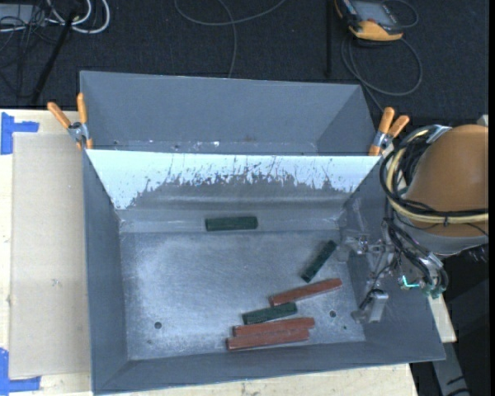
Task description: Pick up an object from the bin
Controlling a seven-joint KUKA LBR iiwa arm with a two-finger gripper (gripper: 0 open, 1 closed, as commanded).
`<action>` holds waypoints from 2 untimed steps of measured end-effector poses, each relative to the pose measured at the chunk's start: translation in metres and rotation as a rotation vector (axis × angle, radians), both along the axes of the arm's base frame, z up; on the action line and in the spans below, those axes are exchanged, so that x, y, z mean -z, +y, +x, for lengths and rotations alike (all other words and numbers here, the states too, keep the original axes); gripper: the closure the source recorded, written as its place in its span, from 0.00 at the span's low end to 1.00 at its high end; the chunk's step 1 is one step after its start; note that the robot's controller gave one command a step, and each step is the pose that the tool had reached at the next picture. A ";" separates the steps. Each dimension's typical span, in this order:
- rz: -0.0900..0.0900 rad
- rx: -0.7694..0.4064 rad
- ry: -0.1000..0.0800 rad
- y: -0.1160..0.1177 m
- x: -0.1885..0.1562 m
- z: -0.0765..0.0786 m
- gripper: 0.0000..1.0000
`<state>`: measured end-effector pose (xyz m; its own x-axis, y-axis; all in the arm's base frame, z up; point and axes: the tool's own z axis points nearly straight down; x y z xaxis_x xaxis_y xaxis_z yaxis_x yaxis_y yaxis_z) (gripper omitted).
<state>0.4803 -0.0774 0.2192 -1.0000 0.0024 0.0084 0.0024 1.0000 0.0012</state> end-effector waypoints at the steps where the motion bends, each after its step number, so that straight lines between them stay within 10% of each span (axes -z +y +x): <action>1: 0.002 -0.187 -0.001 0.010 0.154 0.022 0.00; 2: -0.001 -0.188 -0.012 0.010 0.149 0.025 1.00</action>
Offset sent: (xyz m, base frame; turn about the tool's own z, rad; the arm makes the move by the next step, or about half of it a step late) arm 0.0238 0.0091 -0.1492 -0.1873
